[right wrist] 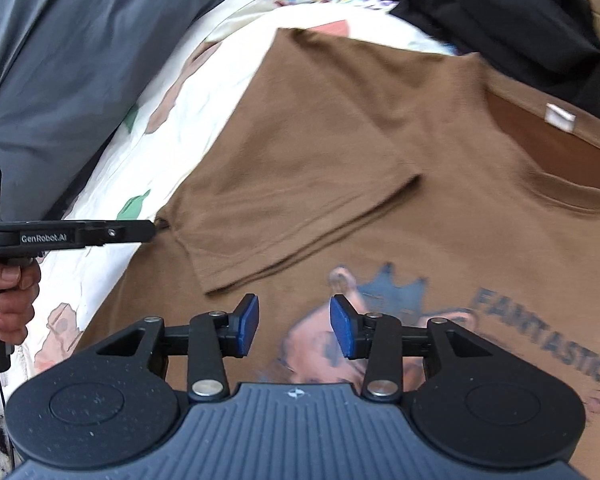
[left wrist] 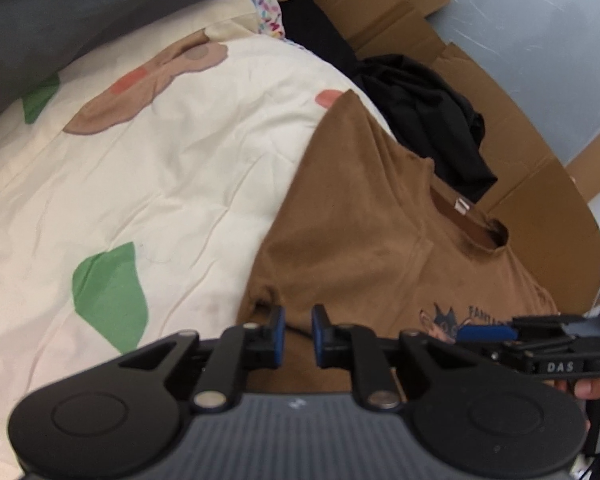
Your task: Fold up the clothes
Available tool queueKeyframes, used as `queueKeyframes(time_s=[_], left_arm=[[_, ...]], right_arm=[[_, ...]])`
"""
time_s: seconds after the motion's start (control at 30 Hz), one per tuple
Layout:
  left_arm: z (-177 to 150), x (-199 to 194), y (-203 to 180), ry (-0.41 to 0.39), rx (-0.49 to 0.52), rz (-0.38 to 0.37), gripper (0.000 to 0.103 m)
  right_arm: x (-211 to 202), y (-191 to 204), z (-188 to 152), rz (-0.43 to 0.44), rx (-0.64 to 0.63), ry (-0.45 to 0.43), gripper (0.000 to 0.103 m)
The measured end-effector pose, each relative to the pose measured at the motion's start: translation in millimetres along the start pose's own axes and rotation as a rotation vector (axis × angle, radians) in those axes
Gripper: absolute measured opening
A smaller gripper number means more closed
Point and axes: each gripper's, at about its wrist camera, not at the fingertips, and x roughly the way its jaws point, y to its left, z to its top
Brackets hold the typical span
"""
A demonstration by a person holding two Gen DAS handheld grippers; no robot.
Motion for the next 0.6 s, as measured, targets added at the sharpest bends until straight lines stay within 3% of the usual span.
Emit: queueKeyframes(time_s=[0.13, 0.33, 0.43, 0.6], left_arm=[[-6.2, 12.2, -18.9, 0.015, 0.034, -0.029, 0.014], [-15.9, 42.1, -42.7, 0.111, 0.101, 0.018, 0.014], [-16.7, 42.6, -51.2, 0.128, 0.135, 0.037, 0.014], [-7.4, 30.3, -78.1, 0.119, 0.180, 0.036, 0.014]], right_arm=[[-19.2, -16.6, -11.5, -0.024, 0.018, -0.009, 0.044], [-53.7, -40.5, -27.2, -0.065, 0.007, -0.011, 0.045], [-84.6, -53.3, -39.6, -0.128, -0.013, -0.035, 0.046], [-134.1, -82.2, -66.2, -0.162, -0.054, -0.061, 0.057]])
